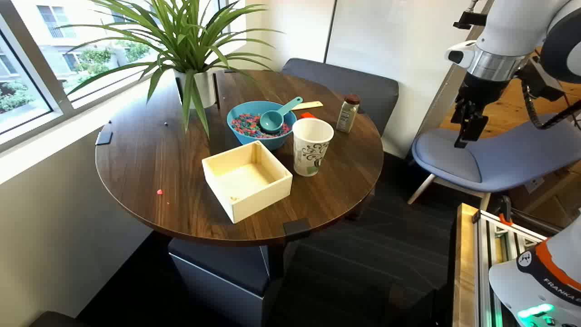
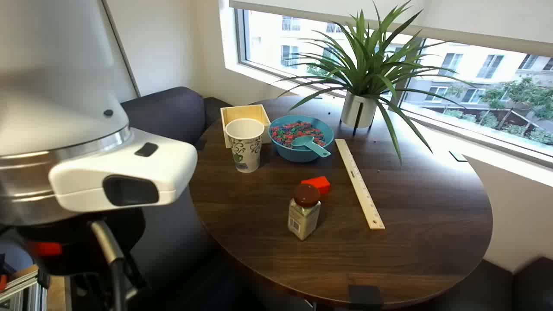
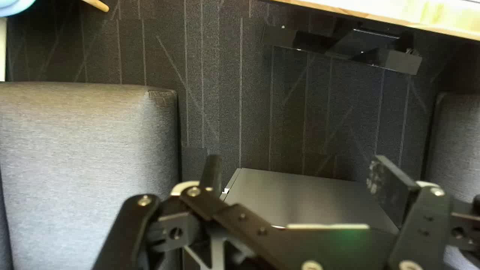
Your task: Put the orange block in the coffee cup
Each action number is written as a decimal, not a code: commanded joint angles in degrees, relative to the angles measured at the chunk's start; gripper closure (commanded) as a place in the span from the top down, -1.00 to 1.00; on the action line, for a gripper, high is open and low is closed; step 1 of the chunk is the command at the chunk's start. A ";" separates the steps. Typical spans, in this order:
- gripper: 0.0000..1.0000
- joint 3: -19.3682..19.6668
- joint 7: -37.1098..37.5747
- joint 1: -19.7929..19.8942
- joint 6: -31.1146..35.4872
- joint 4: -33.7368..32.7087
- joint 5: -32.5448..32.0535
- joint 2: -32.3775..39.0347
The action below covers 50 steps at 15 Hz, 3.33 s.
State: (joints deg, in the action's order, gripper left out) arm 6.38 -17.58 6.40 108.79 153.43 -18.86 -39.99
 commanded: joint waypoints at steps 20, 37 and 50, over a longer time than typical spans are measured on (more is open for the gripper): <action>1.00 -3.66 4.38 -5.45 -5.05 -43.29 6.75 30.45; 1.00 -5.34 16.54 -6.13 -8.00 -57.89 16.50 50.64; 1.00 -4.91 19.78 -4.93 4.55 -57.64 17.15 59.41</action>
State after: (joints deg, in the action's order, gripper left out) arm 1.56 1.21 1.75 113.44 96.82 -2.46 17.74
